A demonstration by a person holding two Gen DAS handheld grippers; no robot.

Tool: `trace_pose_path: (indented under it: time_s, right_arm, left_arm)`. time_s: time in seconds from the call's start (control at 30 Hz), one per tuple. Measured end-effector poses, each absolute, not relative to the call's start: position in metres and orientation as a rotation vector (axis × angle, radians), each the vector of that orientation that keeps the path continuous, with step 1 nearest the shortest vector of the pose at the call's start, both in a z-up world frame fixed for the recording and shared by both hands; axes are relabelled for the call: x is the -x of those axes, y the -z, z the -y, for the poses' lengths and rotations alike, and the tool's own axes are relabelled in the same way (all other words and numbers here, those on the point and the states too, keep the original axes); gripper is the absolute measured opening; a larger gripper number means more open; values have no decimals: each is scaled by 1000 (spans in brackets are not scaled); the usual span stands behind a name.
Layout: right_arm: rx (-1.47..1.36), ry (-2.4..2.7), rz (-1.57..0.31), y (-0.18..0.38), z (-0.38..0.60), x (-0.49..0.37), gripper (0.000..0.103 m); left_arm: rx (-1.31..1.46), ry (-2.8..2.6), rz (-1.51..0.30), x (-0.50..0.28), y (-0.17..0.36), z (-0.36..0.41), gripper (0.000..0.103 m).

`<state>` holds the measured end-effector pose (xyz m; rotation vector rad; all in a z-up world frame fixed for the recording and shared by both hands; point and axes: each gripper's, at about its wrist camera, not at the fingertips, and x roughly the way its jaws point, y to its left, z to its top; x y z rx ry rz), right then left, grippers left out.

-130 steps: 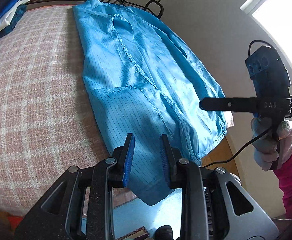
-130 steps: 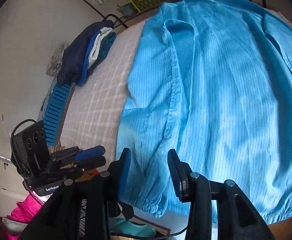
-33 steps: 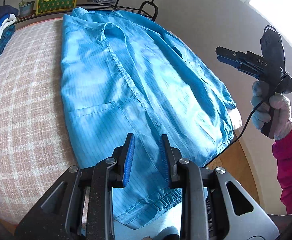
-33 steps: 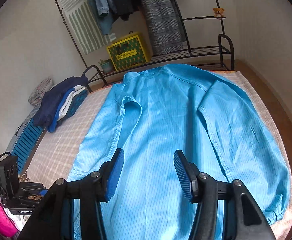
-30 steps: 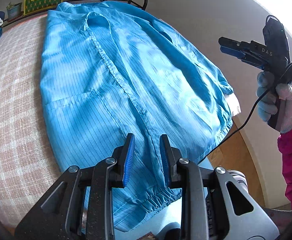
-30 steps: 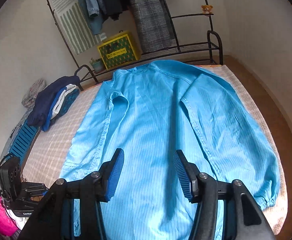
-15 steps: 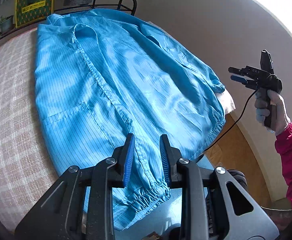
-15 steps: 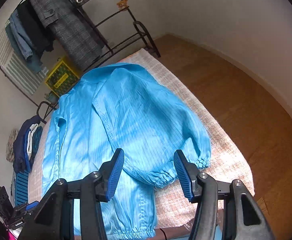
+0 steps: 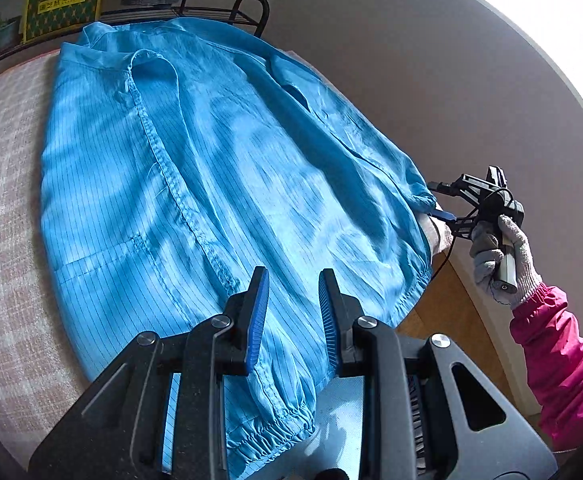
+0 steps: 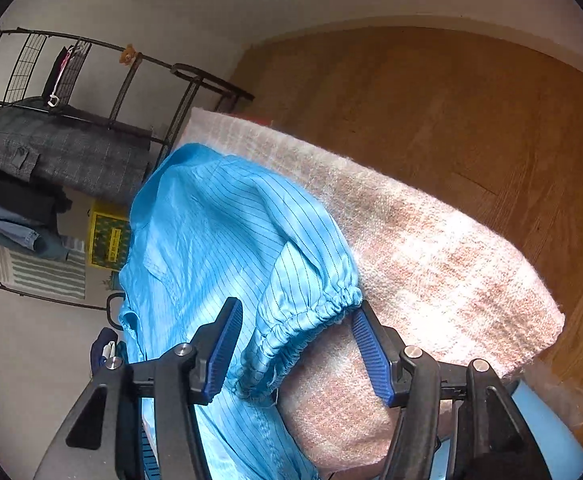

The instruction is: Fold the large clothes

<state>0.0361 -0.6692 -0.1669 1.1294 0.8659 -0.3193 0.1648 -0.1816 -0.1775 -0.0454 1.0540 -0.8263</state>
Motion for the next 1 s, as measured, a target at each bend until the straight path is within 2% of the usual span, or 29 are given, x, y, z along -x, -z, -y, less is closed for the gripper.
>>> trace_pose_path:
  time_s: [0.03,0.1,0.17,0.43,0.6,0.8,1.0]
  right_arm:
    - [-1117,335,-861,166,669,-39,44]
    - [-1100,333,-850,163,670,-44,15]
    - [-1020,338,-842,147,667,-52,7]
    - [-394,295,-732,16,605,-86,5]
    - [-127,120,-701,-27,528,-104,5]
    - [79,-191,-787,-8,417,-104,5]
    - [304,-502,-978,65,315,-69,4]
  left_arm:
    - [41,827,-1049,-164,177,182,25]
    - [39,827,-1038,-164,174,183,25]
    - [44,826,-1034,-164,173,182,25]
    - [66,783,-1039,-170,176,175,25]
    - [104,757,-1012,-175,168,165,25]
    - [200,690,-988,-188,156,139,25]
    - [302,609,-973,-202,149,110,25]
